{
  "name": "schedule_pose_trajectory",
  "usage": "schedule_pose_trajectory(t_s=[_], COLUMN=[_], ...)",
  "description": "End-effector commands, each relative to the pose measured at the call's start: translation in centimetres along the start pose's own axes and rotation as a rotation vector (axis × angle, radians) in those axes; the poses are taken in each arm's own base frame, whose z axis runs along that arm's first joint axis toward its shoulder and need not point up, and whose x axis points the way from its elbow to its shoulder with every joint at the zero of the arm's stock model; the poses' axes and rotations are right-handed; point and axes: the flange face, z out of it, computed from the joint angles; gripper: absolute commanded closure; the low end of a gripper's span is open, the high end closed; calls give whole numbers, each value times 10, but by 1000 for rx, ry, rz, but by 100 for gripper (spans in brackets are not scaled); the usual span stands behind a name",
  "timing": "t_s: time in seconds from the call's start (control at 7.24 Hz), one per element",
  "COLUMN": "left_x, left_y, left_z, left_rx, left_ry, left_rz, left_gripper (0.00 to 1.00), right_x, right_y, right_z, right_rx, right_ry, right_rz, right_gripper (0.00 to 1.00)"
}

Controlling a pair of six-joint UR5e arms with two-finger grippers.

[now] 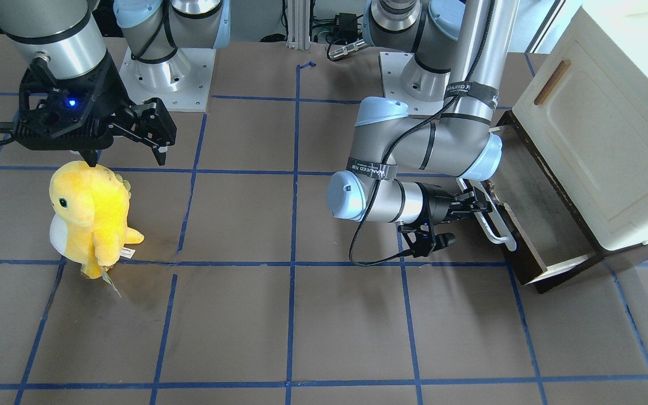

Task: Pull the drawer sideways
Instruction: 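Pull the drawer handle away from the cabinet with the left gripper, then open the left gripper and lift it off the handle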

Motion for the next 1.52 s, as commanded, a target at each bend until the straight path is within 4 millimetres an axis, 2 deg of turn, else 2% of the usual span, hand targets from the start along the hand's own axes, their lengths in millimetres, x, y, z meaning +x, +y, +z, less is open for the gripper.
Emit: schedule_pose_trajectory(t_s=[0.0,0.14,0.28,0.55,0.83,1.11,1.24,1.38], left_x=[-27,-58,-91,-140,-190,-237,-254,-273], left_y=[0,-2,5,42,72,102,109,113], left_z=[-41,-74,-95,-125,-146,-149,-145,-135], left_rx=[-10,-8,29,88,243,328,338,369], left_ry=[176,358,459,663,787,867,971,992], left_rz=[4,37,68,90,153,142,125,130], left_gripper=[10,8,8,7,8,9,9,11], right_x=[0,0,0,0,0,0,0,0], right_y=[0,0,0,0,0,0,0,0], right_z=[0,0,0,0,0,0,0,0], right_rx=[0,0,0,0,0,0,0,0], right_ry=[0,0,0,0,0,0,0,0], right_rz=[1,1,1,1,1,1,1,1], right_gripper=[0,0,0,0,0,0,0,0])
